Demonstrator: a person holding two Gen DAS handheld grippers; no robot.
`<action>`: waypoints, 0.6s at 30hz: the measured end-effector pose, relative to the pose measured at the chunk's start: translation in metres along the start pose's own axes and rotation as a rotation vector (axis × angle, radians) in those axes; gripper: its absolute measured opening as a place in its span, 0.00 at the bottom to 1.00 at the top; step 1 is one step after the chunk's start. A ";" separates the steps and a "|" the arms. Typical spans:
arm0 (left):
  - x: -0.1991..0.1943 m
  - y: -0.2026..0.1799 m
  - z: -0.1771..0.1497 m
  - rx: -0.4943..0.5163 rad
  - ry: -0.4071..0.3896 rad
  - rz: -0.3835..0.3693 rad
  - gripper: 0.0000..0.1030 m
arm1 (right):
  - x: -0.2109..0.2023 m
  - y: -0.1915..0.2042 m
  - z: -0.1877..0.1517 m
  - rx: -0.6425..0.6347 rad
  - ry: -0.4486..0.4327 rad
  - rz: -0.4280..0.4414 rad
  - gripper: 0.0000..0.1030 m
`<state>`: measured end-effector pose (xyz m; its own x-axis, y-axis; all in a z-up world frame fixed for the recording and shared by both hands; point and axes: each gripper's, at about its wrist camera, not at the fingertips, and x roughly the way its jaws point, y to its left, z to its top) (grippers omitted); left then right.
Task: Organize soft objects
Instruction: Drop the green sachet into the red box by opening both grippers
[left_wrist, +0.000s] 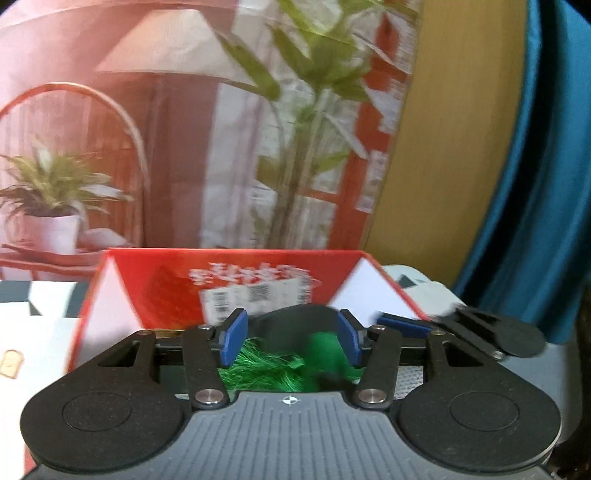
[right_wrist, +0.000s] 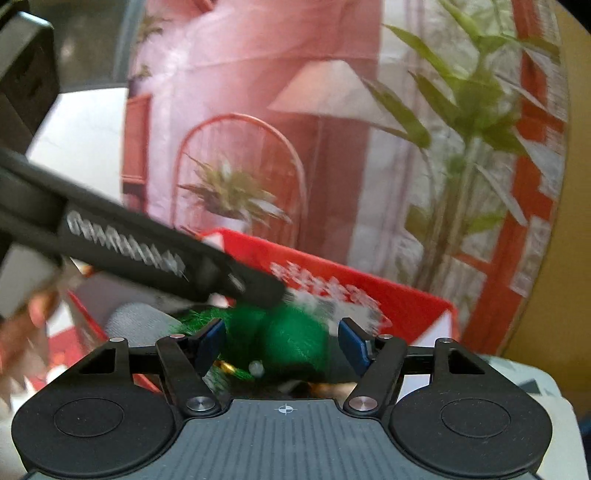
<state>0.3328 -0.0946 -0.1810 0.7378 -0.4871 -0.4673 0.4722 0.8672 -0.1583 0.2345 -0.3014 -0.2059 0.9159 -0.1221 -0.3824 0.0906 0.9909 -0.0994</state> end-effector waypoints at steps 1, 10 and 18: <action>-0.002 0.005 0.001 -0.013 -0.001 0.004 0.54 | 0.000 -0.003 -0.003 0.016 0.005 -0.013 0.62; -0.058 0.045 -0.013 -0.095 -0.057 0.073 0.54 | -0.039 -0.018 -0.026 0.131 -0.073 -0.066 0.61; -0.108 0.067 -0.070 -0.143 -0.052 0.176 0.54 | -0.098 -0.018 -0.049 0.210 -0.189 -0.119 0.61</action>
<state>0.2507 0.0239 -0.2024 0.8283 -0.3283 -0.4540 0.2636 0.9434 -0.2012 0.1239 -0.3101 -0.2115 0.9489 -0.2445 -0.1996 0.2621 0.9627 0.0666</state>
